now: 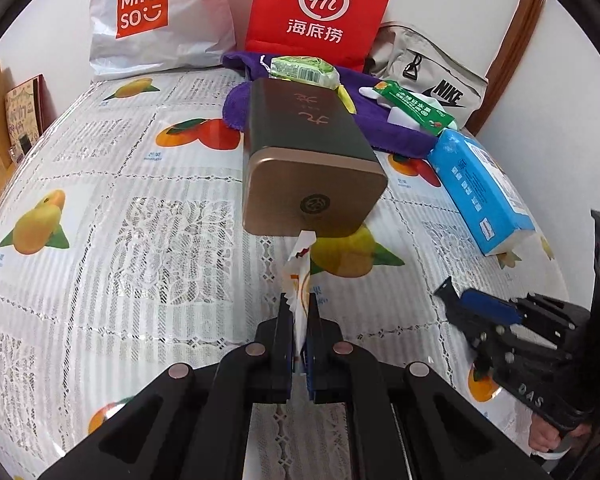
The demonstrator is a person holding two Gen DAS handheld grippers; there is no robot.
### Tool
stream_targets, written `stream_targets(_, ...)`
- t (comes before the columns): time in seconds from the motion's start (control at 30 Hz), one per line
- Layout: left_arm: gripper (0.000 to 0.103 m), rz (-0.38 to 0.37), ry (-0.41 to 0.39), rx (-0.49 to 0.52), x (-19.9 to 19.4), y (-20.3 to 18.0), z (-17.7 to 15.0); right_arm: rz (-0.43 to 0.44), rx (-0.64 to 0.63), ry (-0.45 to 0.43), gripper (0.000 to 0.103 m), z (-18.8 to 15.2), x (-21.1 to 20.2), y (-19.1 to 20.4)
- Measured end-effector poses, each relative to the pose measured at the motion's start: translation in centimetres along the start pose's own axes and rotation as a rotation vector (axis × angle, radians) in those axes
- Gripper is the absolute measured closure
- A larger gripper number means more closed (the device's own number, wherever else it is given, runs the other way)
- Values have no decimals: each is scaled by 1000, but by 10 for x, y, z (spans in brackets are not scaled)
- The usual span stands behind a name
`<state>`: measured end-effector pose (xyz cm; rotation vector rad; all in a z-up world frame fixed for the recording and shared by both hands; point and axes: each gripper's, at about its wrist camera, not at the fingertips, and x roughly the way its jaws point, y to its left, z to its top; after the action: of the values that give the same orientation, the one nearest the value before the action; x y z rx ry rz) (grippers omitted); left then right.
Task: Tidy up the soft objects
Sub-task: 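Carry the pouch with the left gripper onto the purple towel while the right gripper carries the strap there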
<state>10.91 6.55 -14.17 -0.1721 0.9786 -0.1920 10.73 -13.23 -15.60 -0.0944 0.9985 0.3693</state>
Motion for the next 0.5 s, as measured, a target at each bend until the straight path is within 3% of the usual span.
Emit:
stream_targets(0.07,98,3,1,2,-1,-2,-2,7,-15,-4,70,-6,-3,3)
stream_targets(0.13,98,5,2,4,-1,-4,-2,-12,-40,-29,70,-11,-2,9)
stream_targets(0.2,98,10,2,2,-3,-7,-4,-2,-56,-62,73,-13,-1,11)
stream_targets(0.23,98,10,2,2,-4,-7,-4,4,-60,-74,82,-13,-1,11)
stream_targets(0.5,98,26,-18,0,-22,-13,-4,75,12,-88,83,-14,-19,-12)
